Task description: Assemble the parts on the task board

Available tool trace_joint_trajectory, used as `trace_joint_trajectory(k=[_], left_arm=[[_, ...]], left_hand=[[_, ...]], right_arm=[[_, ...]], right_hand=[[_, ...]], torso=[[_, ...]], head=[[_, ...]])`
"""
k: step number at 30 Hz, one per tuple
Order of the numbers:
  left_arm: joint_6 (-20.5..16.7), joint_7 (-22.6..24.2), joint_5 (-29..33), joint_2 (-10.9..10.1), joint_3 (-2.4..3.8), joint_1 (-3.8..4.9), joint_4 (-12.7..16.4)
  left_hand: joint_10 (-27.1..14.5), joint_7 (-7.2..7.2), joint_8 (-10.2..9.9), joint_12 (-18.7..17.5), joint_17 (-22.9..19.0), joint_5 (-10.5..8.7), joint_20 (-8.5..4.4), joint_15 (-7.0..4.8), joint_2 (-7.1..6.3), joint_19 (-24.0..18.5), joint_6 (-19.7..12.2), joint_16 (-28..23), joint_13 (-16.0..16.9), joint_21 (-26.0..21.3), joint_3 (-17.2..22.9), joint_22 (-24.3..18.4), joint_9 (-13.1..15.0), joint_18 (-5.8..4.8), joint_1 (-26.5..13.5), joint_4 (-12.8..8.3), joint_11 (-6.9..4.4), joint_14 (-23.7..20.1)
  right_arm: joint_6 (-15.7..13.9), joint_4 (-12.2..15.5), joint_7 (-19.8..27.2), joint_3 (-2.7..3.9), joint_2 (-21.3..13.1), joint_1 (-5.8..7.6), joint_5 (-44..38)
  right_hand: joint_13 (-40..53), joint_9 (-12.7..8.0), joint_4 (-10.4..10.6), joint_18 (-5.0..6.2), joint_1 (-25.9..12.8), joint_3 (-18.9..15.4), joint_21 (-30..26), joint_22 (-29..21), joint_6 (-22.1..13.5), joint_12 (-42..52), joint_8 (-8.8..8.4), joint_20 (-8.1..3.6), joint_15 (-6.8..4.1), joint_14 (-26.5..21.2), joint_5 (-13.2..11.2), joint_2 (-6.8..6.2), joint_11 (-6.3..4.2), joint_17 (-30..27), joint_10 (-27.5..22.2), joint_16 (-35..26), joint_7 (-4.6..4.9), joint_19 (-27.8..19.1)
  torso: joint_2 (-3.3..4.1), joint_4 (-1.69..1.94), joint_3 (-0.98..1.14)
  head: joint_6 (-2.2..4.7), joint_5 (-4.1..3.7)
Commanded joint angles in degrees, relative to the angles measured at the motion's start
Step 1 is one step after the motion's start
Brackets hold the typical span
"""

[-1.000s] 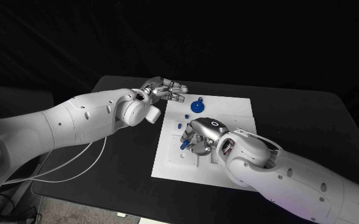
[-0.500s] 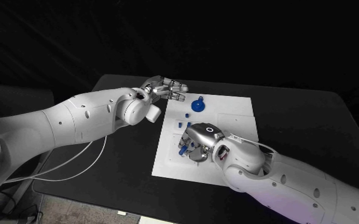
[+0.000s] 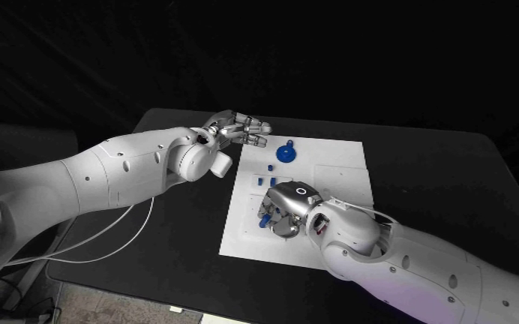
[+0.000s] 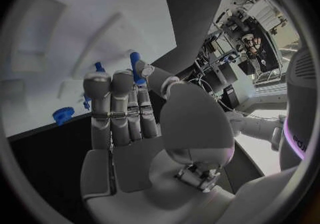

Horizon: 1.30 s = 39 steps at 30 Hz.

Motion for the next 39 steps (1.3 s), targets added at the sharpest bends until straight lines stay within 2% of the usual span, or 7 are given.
trace_joint_trajectory(k=[1, 6, 16, 24, 29, 33, 39], left_arm=[[0.8, 0.4, 0.3, 0.1, 0.05, 0.02, 0.0], [0.9, 0.4, 0.3, 0.2, 0.05, 0.02, 0.0], [1.1, 0.2, 0.3, 0.1, 0.05, 0.02, -0.1], [1.2, 0.2, 0.3, 0.2, 0.04, 0.02, -0.1], [1.1, 0.2, 0.3, 0.3, 0.04, 0.02, -0.1], [1.1, 0.2, 0.3, 0.3, 0.04, 0.02, 0.0], [1.1, 0.2, 0.3, 0.2, 0.04, 0.02, -0.1]], left_hand=[[-0.2, 0.09, -0.1, 0.0, 0.0, 0.28, 0.23, -0.14, 0.11, -0.2, 0.4, -0.2, 0.1, 0.1, 0.2, -0.1, 0.0, -0.89, 0.3, 0.3, 0.05, -0.3], [-0.2, 0.09, -0.1, 0.0, 0.0, 0.28, 0.23, -0.14, 0.11, -0.2, 0.4, -0.2, 0.1, 0.1, 0.2, -0.1, 0.0, -0.89, 0.3, 0.3, 0.05, -0.3], [-0.2, 0.09, -0.1, 0.0, 0.0, 0.28, 0.23, -0.14, 0.11, -0.2, 0.4, -0.2, 0.1, 0.1, 0.2, -0.1, 0.0, -0.89, 0.3, 0.3, 0.05, -0.3], [-0.3, 0.13, -0.1, 0.0, 0.0, 0.27, 0.27, -0.11, 0.05, -0.3, 0.2, -0.2, 0.1, 0.1, 0.1, -0.1, 0.0, -0.89, 0.2, 0.3, 0.08, -0.3], [-0.3, 0.13, -0.1, 0.0, 0.0, 0.27, 0.27, -0.11, 0.05, -0.3, 0.2, -0.2, 0.1, 0.1, 0.1, -0.1, 0.0, -0.89, 0.2, 0.3, 0.08, -0.3], [-0.3, 0.13, -0.1, 0.0, 0.0, 0.27, 0.27, -0.11, 0.05, -0.3, 0.2, -0.2, 0.1, 0.1, 0.1, -0.1, 0.0, -0.89, 0.2, 0.3, 0.08, -0.3], [-0.3, 0.13, -0.1, 0.0, 0.0, 0.27, 0.27, -0.11, 0.05, -0.3, 0.2, -0.2, 0.1, 0.1, 0.1, -0.1, 0.0, -0.89, 0.2, 0.3, 0.08, -0.3]], right_arm=[[0.9, -0.1, -0.3, -0.08, 0.1, -0.04, -1.7], [0.7, -0.1, -0.5, -0.15, 0.1, -0.05, -2.4], [0.9, 0.0, -0.5, -0.18, -0.1, -0.08, -3.0], [2.0, -0.1, -0.9, -0.18, 0.0, -0.10, -3.6], [4.0, 0.3, -2.3, -0.42, 0.1, -0.09, -4.5], [4.2, 0.5, -3.5, -0.55, 0.1, -0.09, -5.4], [4.0, 0.8, -5.0, -0.62, 0.1, -0.09, -6.3]], right_hand=[[0.0, 0.1, -0.1, 0.59, -0.3, 0.2, -0.3, 0.1, 0.4, 0.2, 0.38, -0.40, -0.41, 0.0, 0.2, 0.51, -0.33, 0.0, 0.8, -0.3, -0.01, 2.7], [0.0, 0.1, -0.2, 0.58, -0.3, 0.2, -0.2, 0.2, 0.4, 0.2, 0.38, -0.39, -0.40, 0.0, 0.2, 0.50, -0.33, 0.0, 0.9, -0.3, -0.02, 2.7], [0.0, 0.1, -0.2, 0.59, -0.4, 0.3, -0.1, 0.5, 0.5, 0.2, 0.38, -0.41, -0.42, 0.0, 0.2, 0.44, -0.35, 0.0, 0.9, -0.3, -0.03, 2.8], [0.0, 0.1, -0.3, 0.63, -0.4, 0.4, -0.3, 0.7, 0.5, 0.2, 0.37, -0.41, -0.44, 0.0, 0.2, 0.40, -0.35, 0.0, 0.9, -0.2, -0.04, 2.8], [0.0, 0.1, -0.3, 0.60, -0.4, 0.4, -0.3, 0.8, 0.5, 0.2, 0.37, -0.37, -0.39, 0.0, 0.2, 0.39, -0.33, 0.0, 0.9, -0.2, -0.02, 2.8], [0.1, 0.1, -0.3, 0.62, -0.4, 0.4, -0.3, 1.1, 0.5, 0.2, 0.38, -0.37, -0.40, -0.1, 0.2, 0.38, -0.32, 0.1, 0.9, -0.2, -0.02, 2.8], [0.1, 0.1, -0.4, 0.65, -0.4, 0.6, -0.1, 1.3, 0.5, 0.2, 0.37, -0.41, -0.46, -0.1, 0.2, 0.30, -0.31, 0.1, 0.9, -0.1, -0.03, 2.8]], torso=[[0.00, -0.06, 0.00], [-0.02, -0.11, 0.04], [-0.01, -0.03, 0.08], [0.00, -0.11, 0.01], [0.01, -0.04, -0.03], [0.00, -0.01, 0.06], [0.00, 0.00, 0.03]], head=[[0.01, 0.07], [-0.14, 0.25], [0.05, 0.08], [0.12, 0.11], [-0.04, 0.14], [-0.23, 0.18], [-0.20, 0.13]])
